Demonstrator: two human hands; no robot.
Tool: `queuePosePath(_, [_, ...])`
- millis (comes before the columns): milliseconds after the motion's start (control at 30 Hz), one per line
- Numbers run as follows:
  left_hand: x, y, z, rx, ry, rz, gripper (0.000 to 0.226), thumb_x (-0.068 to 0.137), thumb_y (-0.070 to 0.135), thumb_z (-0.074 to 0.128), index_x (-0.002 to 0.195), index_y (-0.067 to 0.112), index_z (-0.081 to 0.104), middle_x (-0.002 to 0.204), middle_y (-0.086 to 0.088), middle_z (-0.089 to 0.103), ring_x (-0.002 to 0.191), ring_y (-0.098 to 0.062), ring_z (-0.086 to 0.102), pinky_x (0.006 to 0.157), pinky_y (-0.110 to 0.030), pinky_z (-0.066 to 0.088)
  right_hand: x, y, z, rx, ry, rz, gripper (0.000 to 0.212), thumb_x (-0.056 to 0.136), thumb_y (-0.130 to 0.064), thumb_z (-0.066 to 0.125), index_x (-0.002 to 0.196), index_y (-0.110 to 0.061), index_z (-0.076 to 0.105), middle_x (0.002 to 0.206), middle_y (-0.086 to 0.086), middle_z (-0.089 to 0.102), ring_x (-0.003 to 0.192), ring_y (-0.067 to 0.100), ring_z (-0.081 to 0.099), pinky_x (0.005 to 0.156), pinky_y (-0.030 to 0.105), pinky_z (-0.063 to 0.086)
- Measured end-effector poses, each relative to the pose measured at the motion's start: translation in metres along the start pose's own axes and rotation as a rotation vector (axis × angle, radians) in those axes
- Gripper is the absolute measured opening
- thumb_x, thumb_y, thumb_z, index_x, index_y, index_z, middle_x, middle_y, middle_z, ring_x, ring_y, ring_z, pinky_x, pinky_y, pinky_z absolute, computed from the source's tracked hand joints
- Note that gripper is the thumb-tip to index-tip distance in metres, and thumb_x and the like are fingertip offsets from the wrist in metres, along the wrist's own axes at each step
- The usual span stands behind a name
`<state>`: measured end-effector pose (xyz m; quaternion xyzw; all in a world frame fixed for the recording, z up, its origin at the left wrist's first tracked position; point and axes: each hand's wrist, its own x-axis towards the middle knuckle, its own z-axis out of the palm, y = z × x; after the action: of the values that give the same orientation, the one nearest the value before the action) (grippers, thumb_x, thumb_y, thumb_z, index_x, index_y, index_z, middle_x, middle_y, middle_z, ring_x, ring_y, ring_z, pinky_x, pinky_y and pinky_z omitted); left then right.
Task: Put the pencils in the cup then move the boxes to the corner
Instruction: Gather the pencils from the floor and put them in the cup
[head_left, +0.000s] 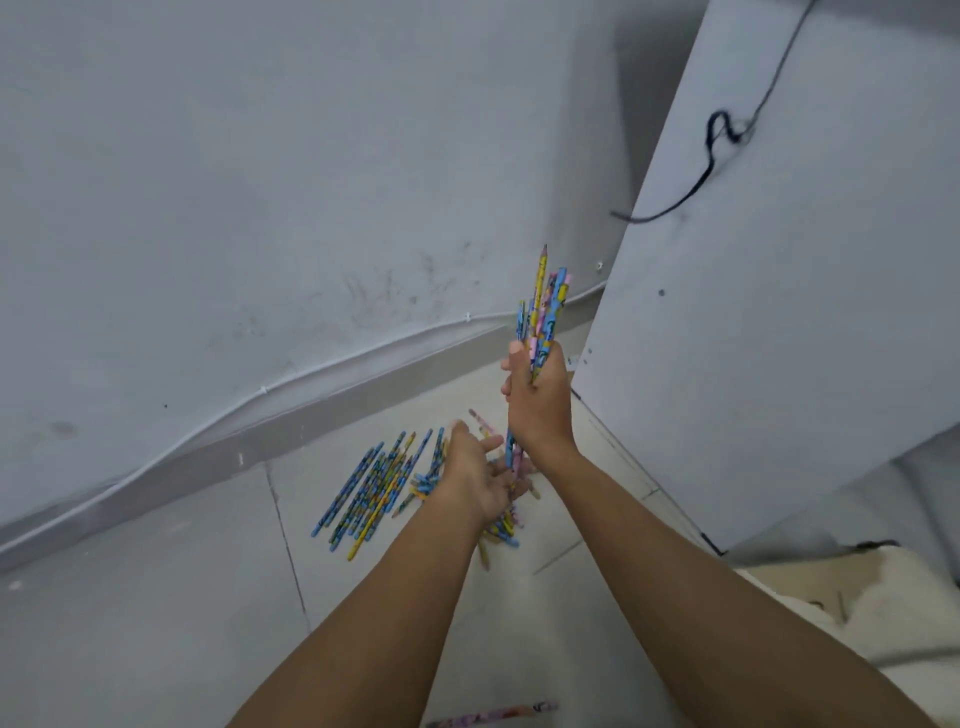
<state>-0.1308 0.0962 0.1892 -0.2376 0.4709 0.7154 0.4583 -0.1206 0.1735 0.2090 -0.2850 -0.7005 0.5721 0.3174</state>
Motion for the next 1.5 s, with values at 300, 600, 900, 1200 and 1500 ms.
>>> queuePosePath(300, [-0.118, 0.074, 0.099, 0.034, 0.020, -0.014, 0.045, 0.103, 0.041, 0.026, 0.089, 0.005, 0.049, 0.078, -0.015, 0.051, 0.066, -0.024, 0.049, 0.094, -0.045, 0.048, 0.025, -0.172, -0.046, 0.030, 0.024, 0.009, 0.006, 0.099, -0.037, 0.049, 0.105, -0.039, 0.048, 0.092, -0.007, 0.063, 0.066, -0.003, 0.061, 0.071, 0.029, 0.055])
queuePosePath(600, [-0.251, 0.161, 0.223, 0.266, -0.195, 0.166, 0.037, 0.104, 0.028, 0.028, 0.093, 0.017, 0.061, 0.083, -0.006, 0.065, 0.070, -0.014, 0.061, 0.058, -0.026, 0.051, 0.066, -0.350, -0.095, 0.042, 0.104, 0.048, 0.019, 0.098, -0.035, 0.051, 0.103, -0.017, 0.051, 0.078, -0.008, 0.060, 0.060, 0.001, 0.057, 0.063, 0.025, 0.053])
queuePosePath(900, [-0.381, 0.249, 0.333, 0.692, -0.311, 0.320, 0.038, 0.097, 0.041, 0.040, 0.117, 0.015, 0.060, 0.111, -0.010, 0.070, 0.099, -0.021, 0.068, 0.086, -0.043, 0.058, 0.125, -0.521, -0.146, 0.068, 0.270, 0.035, 0.022, 0.098, -0.032, 0.052, 0.110, -0.013, 0.050, 0.079, -0.005, 0.061, 0.067, 0.008, 0.062, 0.068, 0.031, 0.054])
queuePosePath(1200, [-0.379, 0.273, 0.438, 0.928, -0.284, 0.595, 0.028, 0.098, 0.020, 0.048, 0.121, 0.014, 0.063, 0.111, -0.004, 0.068, 0.109, -0.018, 0.059, 0.096, -0.030, 0.045, 0.224, -0.560, -0.214, 0.015, 0.324, 0.003, 0.036, 0.099, -0.037, 0.047, 0.129, -0.017, 0.044, 0.095, -0.008, 0.059, 0.074, 0.004, 0.061, 0.067, 0.027, 0.052])
queuePosePath(1500, [-0.333, 0.295, 0.534, 0.860, -0.188, 0.623, 0.020, 0.099, 0.020, 0.045, 0.112, 0.022, 0.061, 0.114, 0.000, 0.062, 0.101, -0.015, 0.054, 0.086, -0.028, 0.045, 0.342, -0.543, -0.262, -0.144, 0.262, 0.003, 0.033, 0.098, -0.048, 0.043, 0.122, -0.025, 0.042, 0.091, -0.025, 0.054, 0.095, 0.015, 0.067, 0.088, 0.047, 0.053])
